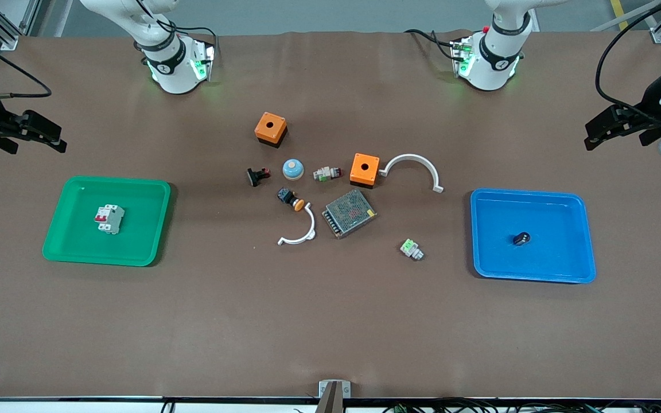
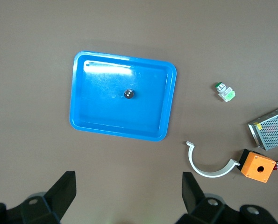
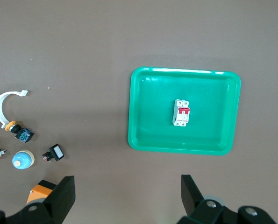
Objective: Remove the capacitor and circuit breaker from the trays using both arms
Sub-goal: 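Reach the left gripper to the capacitor while the right gripper reaches the breaker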
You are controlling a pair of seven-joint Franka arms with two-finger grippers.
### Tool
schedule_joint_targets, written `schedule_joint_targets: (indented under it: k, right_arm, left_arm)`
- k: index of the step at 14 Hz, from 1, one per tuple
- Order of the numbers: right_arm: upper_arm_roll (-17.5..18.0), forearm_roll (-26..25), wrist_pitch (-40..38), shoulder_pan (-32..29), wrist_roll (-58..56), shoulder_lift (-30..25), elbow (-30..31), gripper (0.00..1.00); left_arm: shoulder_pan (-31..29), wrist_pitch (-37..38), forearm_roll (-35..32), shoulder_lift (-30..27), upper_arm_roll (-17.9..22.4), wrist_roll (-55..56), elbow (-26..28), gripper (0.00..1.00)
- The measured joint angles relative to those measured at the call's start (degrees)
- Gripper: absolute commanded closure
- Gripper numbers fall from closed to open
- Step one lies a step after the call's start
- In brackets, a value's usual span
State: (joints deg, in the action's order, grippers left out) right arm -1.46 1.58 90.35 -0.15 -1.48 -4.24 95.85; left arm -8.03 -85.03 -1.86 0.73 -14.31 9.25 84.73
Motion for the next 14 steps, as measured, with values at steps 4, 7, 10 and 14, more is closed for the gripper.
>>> schedule_joint_targets:
  k: [4,7,10,14]
  right_arm:
    - [0.00,0.04,-0.41,0.00,0.00,0.00,0.05,0.00]
    - [0.00,0.10,-0.47,0.00,0.00,0.00,0.14,0.00]
    - [-0.01,0.13,-0.47,0.00,0.00,0.00,0.23,0.00]
    - [-0.04,0.14,-0.45,0.00,0.00,0.00,0.23,0.00]
  left_arm:
    - [-0.03,0.01,0.00,0.65,-0.11,0.00,0.09,0.00]
    - [-0.61,-1.73,-0.03,4.76,0.06,0.00,0.97,0.00]
    - [-0.91,-8.23,-0.04,9.57,0.30,1.05,4.99,0.00]
    - [-1.27,-24.43,-0.10,12.08,0.38,4.13,17.71,0.00]
